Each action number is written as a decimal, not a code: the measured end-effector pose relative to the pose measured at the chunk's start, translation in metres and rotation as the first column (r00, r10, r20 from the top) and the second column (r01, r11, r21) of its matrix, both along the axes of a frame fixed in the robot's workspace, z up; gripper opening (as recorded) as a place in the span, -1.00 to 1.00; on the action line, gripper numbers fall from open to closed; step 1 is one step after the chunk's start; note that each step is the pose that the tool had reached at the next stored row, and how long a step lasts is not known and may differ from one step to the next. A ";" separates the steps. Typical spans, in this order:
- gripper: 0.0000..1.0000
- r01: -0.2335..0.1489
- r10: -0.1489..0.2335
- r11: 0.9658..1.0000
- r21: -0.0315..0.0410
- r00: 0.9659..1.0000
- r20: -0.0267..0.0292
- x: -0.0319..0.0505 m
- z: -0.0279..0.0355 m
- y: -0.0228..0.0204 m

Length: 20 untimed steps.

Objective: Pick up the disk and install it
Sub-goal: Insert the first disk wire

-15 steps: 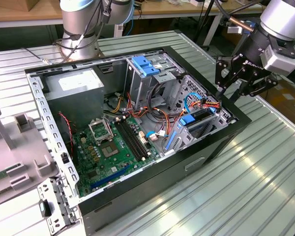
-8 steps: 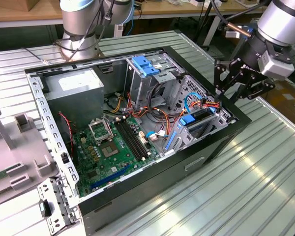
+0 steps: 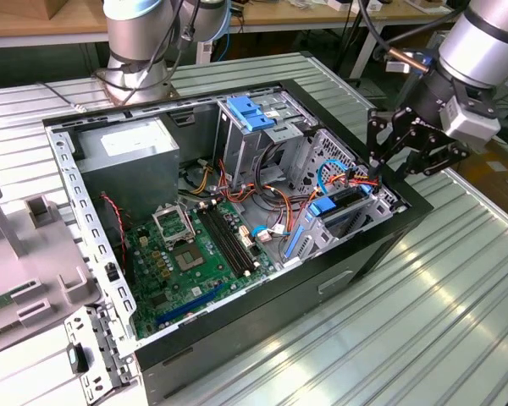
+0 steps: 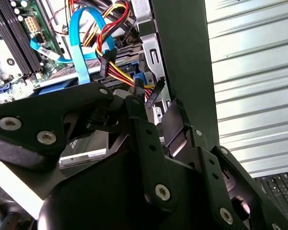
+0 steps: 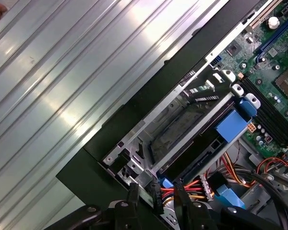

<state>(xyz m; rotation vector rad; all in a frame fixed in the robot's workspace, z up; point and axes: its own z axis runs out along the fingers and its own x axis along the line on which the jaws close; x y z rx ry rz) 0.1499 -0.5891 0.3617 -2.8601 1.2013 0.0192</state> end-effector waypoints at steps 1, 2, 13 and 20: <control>-0.15 0.000 0.000 1.000 0.000 1.000 0.000 0.0001 -0.0007 0.0000; -0.15 0.000 0.000 1.000 0.000 1.000 0.000 0.0002 -0.0011 0.0000; -0.66 0.000 0.000 1.000 0.002 1.000 0.000 0.0002 -0.0011 0.0000; -0.66 0.000 0.000 1.000 0.004 1.000 0.000 0.0002 -0.0012 0.0000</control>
